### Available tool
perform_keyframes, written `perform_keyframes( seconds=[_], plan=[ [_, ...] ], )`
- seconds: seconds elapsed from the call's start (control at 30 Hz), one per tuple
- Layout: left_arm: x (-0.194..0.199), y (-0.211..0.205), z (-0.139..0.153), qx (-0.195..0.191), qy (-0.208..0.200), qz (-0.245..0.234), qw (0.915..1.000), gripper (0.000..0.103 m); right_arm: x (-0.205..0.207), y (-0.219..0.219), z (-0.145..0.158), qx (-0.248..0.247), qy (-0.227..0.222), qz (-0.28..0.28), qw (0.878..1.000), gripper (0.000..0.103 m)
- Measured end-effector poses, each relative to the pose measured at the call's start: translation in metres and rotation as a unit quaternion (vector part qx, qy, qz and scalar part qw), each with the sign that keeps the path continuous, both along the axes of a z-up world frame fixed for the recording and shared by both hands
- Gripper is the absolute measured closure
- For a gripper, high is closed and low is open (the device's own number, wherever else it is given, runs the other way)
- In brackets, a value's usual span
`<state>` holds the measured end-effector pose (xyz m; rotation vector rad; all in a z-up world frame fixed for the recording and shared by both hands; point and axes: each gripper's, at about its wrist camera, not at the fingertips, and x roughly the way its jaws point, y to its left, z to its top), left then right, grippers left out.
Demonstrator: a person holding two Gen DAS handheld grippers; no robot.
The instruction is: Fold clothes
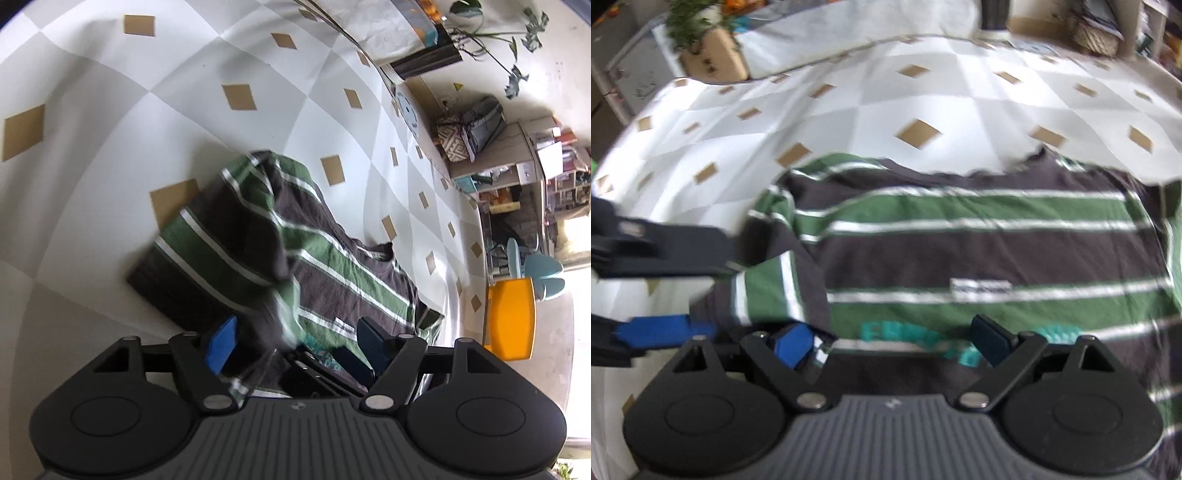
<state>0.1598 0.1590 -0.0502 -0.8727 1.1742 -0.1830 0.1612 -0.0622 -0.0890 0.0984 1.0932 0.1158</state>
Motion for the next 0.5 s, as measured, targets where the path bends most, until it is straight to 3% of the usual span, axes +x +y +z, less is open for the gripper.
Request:
perform_keyframes(
  seconds=[0.13, 0.27, 0.5],
  plan=[
    [-0.001, 0.013, -0.002, 0.003, 0.007, 0.023, 0.9997, 0.033, -0.001, -0.003, -0.002, -0.009, 0.001, -0.004, 1.0, 0.011],
    [-0.001, 0.022, -0.013, 0.041, 0.032, 0.054, 0.9972, 0.033, -0.001, -0.001, -0.003, -0.016, 0.002, 0.002, 1.0, 0.01],
    [0.003, 0.031, -0.028, 0.071, 0.046, 0.084, 0.9929, 0.033, -0.002, 0.001, -0.003, -0.02, 0.008, 0.01, 1.0, 0.009]
  ],
)
